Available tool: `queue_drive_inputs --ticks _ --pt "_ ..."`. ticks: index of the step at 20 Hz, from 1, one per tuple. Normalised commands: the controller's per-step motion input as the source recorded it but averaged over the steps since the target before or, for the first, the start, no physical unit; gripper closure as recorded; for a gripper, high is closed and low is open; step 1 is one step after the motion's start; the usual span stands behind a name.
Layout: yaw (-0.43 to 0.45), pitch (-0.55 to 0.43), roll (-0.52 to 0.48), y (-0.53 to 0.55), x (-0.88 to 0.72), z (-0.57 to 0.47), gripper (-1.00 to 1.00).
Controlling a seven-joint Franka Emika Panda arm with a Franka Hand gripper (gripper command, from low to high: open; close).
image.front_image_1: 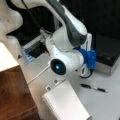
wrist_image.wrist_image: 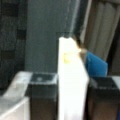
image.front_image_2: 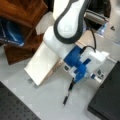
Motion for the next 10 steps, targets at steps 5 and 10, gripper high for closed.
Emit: queue_drive_inputs --ticks 5,10 --pt "-0.049 -0.062 0.399 0.02 0.06 0.31 1.00" --pt "-0.061 -0.096 0.374 0.08 0.11 0.17 1.00"
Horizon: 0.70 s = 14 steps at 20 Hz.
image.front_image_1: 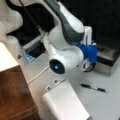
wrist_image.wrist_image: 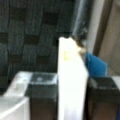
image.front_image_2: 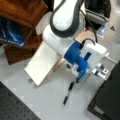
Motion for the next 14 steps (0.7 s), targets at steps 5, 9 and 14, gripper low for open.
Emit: queue_drive_inputs --ticks 5,9,14 --pt "-0.074 -0.073 0.347 0.17 0.13 0.23 1.00" --pt "-0.077 -0.069 0.271 0.13 0.11 0.21 1.00" --pt "-0.067 -0.070 0.194 0.07 0.10 0.18 1.00"
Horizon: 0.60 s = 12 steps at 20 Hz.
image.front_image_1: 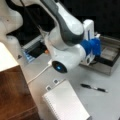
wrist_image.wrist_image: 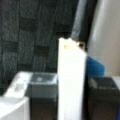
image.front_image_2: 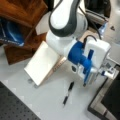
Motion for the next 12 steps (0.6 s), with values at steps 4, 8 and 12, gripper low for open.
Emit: queue_drive_inputs --ticks 4,8,12 --pt "-0.053 -0.060 0.189 0.09 0.10 0.23 1.00" --pt "-0.075 -0.035 0.139 0.12 0.12 0.25 1.00" --pt "-0.079 -0.008 0.085 0.11 0.11 0.28 1.00"
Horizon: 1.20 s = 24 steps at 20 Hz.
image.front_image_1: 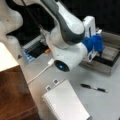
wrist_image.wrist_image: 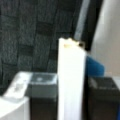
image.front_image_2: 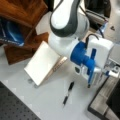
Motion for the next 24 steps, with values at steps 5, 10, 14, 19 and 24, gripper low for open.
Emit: queue_drive_inputs --ticks 5,10,14,19,24 --pt "-0.095 0.011 0.061 0.14 0.09 0.33 1.00" --pt "-0.140 0.036 0.050 0.22 0.09 0.36 1.00" --pt "-0.173 0.074 0.001 0.24 0.08 0.32 1.00" --pt "-0.198 0.092 -0.074 0.22 0.05 0.23 1.00" --pt "-0.228 0.097 -0.115 0.20 0.03 0.16 1.00"
